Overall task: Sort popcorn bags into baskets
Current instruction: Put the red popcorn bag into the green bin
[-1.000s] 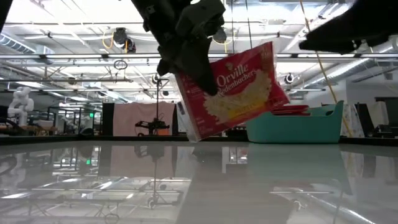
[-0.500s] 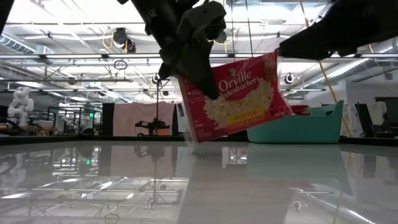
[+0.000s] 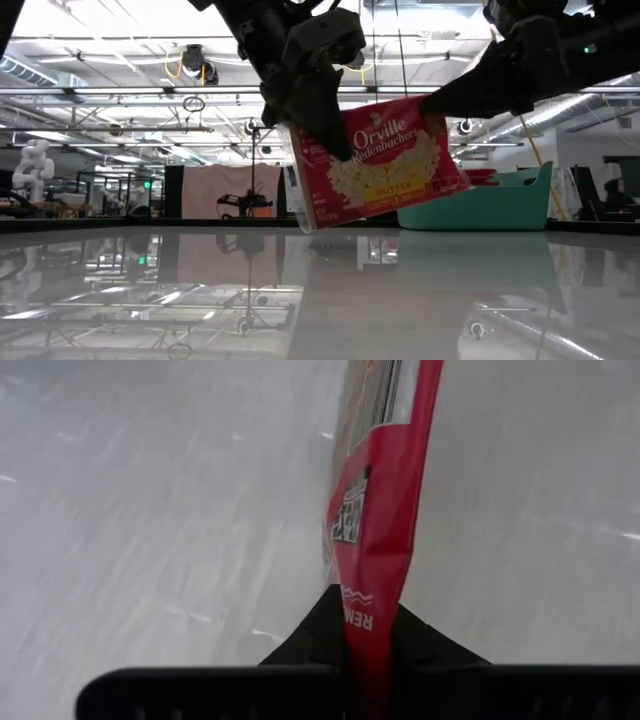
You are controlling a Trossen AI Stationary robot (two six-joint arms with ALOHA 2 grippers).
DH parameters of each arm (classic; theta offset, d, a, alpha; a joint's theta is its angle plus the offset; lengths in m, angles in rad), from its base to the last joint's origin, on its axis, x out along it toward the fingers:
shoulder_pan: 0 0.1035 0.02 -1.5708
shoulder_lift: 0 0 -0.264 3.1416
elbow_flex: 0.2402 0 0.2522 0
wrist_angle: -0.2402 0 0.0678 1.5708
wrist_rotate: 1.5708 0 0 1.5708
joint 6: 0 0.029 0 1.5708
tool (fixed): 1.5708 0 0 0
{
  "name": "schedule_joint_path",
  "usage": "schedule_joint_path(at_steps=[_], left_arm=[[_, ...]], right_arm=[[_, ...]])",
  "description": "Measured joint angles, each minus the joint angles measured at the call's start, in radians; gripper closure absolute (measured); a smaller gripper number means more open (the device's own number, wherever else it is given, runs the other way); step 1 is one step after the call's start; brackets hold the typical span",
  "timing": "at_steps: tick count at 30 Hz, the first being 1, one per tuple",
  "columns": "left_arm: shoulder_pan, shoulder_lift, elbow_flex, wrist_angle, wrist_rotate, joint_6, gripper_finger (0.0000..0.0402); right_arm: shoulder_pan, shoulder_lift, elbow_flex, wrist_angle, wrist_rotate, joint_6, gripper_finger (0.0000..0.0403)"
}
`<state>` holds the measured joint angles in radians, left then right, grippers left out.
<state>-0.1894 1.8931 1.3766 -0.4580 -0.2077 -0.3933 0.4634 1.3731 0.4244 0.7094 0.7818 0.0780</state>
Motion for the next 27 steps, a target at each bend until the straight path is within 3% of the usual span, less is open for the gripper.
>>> schedule_joint_path(at_steps=[2, 8, 17, 21, 27], left_arm=[[-0.001, 0.000, 0.000, -0.001, 0.001, 0.011, 0.0384], [-0.002, 0.000, 0.000, -0.001, 0.002, 0.023, 0.0365], [-0.003, 0.000, 0.001, -0.003, 0.002, 0.037, 0.0384], [-0.002, 0.000, 0.001, -0.005, -0.001, 0.050, 0.0360], [-0.006, 0.000, 0.002, 0.003, -0.011, -0.028, 0.0315]], right_arm=[[-0.010, 0.000, 0.000, -0.001, -0.009, -0.010, 0.0195], [-0.053, 0.000, 0.000, -0.002, -0.175, -0.012, 0.0221], [-0.084, 0.000, 0.000, -0.018, -0.324, -0.022, 0.0344], [-0.086, -0.001, 0.001, -0.056, -0.361, -0.021, 0.0392], [-0.084, 0.000, 0.001, -0.071, -0.365, -0.019, 0.0387]])
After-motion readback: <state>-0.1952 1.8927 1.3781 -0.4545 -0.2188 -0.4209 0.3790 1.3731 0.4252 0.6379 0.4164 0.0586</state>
